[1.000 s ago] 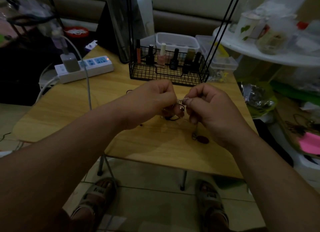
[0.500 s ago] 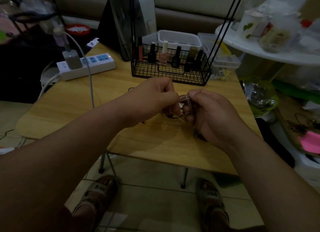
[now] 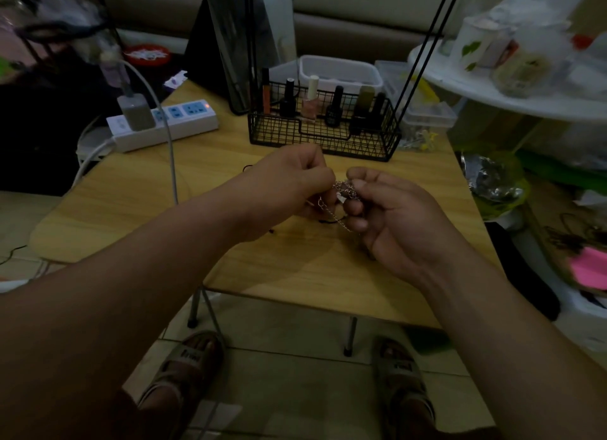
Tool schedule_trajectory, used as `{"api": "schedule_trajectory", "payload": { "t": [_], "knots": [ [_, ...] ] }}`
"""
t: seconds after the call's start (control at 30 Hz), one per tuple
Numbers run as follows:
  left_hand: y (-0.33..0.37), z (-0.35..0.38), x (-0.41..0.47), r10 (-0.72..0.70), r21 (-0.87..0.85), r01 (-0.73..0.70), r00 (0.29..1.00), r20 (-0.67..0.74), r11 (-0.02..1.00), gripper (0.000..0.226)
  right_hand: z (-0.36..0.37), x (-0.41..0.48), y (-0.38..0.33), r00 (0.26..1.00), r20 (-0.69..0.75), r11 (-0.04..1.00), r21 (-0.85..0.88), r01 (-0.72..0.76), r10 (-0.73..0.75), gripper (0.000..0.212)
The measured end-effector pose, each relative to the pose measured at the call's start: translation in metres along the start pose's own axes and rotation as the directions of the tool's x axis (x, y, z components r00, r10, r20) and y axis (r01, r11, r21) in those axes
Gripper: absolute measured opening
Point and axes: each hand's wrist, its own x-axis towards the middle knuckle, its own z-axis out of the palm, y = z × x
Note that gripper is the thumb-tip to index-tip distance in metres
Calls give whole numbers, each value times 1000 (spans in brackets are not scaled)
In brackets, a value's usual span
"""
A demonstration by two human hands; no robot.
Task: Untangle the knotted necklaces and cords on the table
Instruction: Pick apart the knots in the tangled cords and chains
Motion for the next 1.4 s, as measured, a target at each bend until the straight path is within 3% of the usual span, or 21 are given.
{"api": "schedule_trajectory", "payload": {
  "t": [0.23, 0.33, 0.5, 0.57, 0.67, 0.8, 0.97, 1.2, 1.33, 1.4],
  "knots": [
    [-1, 2, 0, 3, 8, -3, 1000, 10, 1000, 18, 0, -1, 0, 999, 16, 998, 44, -42, 41, 26],
    [-1, 0, 0, 2, -1, -2, 1000, 6, 1000, 18, -3, -4, -2, 994, 104, 982, -188, -4, 25, 30],
    [-1, -2, -1, 4, 29, -5, 999, 37, 1000, 16, -7, -3, -3, 998, 14, 915, -398, 67, -67, 6],
    [-1, 0, -1, -4, 14, 3, 999, 45, 1000, 15, -6, -1, 1, 995, -30, 934, -348, 75, -91, 5],
    [0, 2, -1, -29, -35, 30, 998, 50, 999, 13, -3, 1, 3, 996, -77, 995, -88, 40, -46, 9],
    [-1, 6, 0, -57, -45, 59, 996, 63, 997, 14, 1, -1, 0, 993, -101, 985, 165, -42, 59, 21],
    [-4, 1, 4, -51, -47, 50, 998, -21, 998, 17, 2, -4, 0, 991, -62, 991, 73, -110, 115, 28],
    [-1, -5, 3, -35, -52, 33, 998, -44, 998, 15, -6, -9, -5, 969, 181, 976, -172, -134, 165, 36],
    [-2, -6, 2, -43, -59, 40, 998, -55, 997, 14, -7, -4, -2, 994, 83, 996, -59, -69, 74, 11],
    [-3, -5, 2, -58, -60, 56, 997, -44, 997, 15, -10, 0, -2, 999, 8, 998, 43, -39, 39, 14]
  ]
}}
